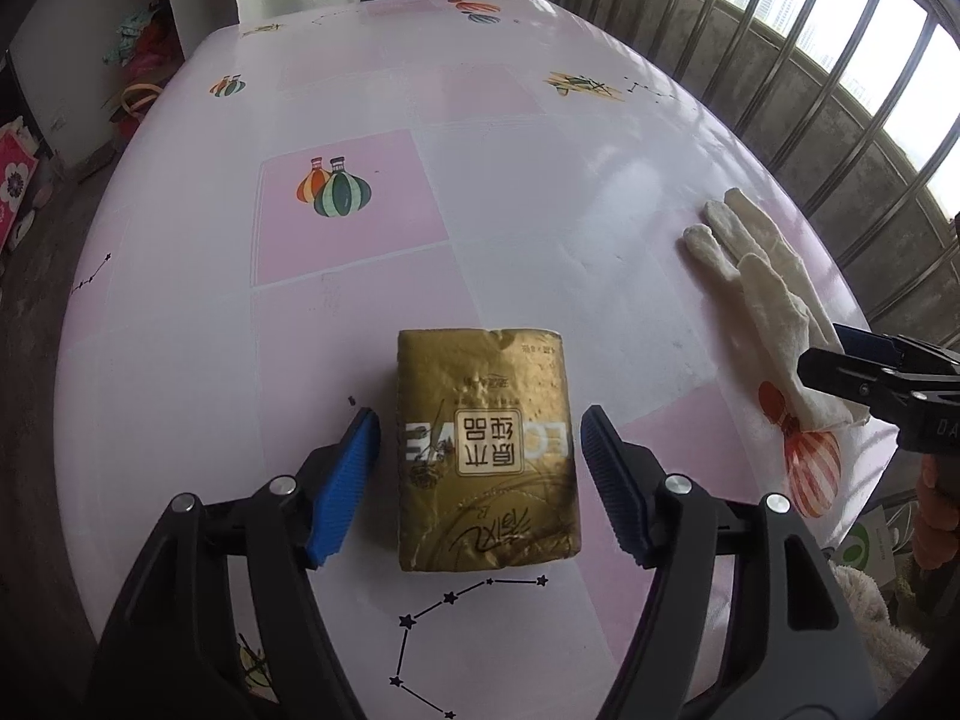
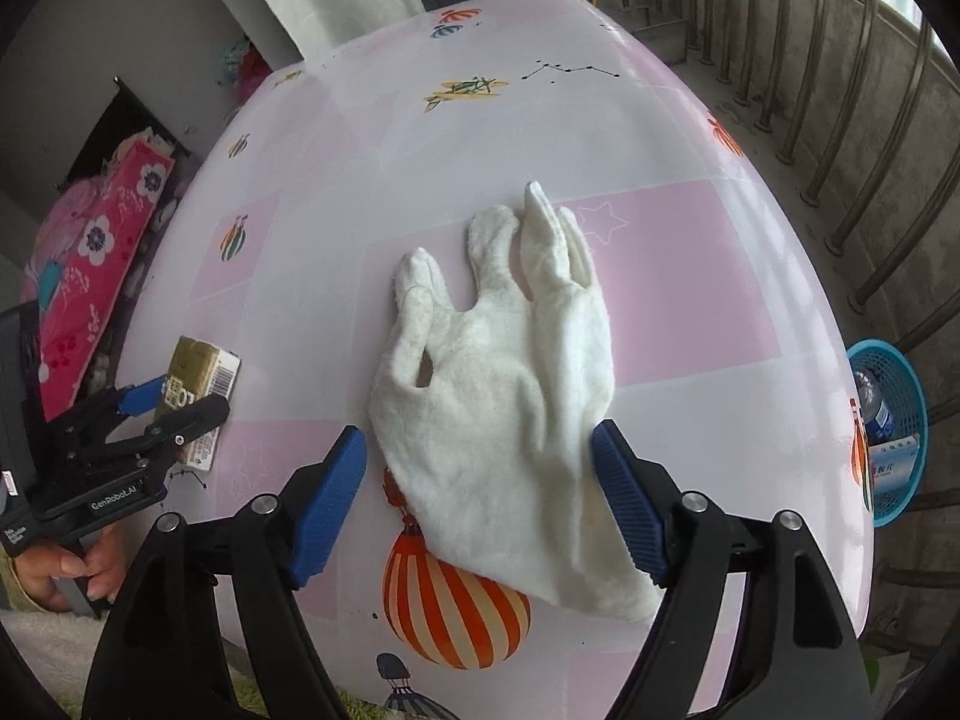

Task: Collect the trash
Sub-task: 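Grasp the gold tissue packet with the left tool while the right tool grasps the white glove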

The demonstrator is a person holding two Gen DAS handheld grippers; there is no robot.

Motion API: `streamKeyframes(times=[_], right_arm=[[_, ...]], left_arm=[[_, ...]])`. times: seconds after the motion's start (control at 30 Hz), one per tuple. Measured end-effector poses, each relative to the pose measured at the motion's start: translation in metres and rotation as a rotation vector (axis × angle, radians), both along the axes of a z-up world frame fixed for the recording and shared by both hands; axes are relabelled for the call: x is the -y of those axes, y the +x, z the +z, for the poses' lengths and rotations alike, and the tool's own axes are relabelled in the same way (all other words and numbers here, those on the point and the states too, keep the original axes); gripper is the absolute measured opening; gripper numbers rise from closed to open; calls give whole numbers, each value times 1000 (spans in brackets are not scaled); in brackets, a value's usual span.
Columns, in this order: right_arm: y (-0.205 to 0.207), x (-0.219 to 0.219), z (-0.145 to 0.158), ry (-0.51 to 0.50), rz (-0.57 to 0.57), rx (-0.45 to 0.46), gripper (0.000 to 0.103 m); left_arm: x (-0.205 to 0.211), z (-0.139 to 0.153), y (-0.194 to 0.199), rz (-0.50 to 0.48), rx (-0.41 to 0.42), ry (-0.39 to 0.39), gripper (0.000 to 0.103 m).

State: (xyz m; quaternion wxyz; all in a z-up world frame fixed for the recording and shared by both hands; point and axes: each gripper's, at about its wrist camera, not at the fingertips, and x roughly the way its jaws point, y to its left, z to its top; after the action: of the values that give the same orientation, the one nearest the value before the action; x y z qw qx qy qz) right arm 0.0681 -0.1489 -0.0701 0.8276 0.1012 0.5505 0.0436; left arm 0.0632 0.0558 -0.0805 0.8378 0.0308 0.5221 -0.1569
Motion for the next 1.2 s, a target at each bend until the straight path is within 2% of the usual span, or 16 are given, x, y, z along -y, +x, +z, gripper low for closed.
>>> streamKeyframes(times=[0.17, 0.4, 0.57, 0.73, 0.9, 1.2], right_arm=[[4, -5, -6, -62, 4, 5, 78], [6, -5, -8, -139, 4, 30, 78], [9, -9, -10, -182, 15, 42, 78], [9, -12, -9, -196, 12, 50, 66], [9, -15, -7, -190, 8, 57, 49], [9, -12, -6, -149, -13, 53, 24]], left_arm=[[10, -1, -2, -22, 14, 31, 65], [14, 1, 0, -16, 28, 58, 54], [17, 0, -2, -13, 38, 80, 52], [18, 0, -3, -14, 42, 84, 52], [19, 0, -3, -15, 45, 82, 51], [16, 1, -3, -14, 44, 66, 51]])
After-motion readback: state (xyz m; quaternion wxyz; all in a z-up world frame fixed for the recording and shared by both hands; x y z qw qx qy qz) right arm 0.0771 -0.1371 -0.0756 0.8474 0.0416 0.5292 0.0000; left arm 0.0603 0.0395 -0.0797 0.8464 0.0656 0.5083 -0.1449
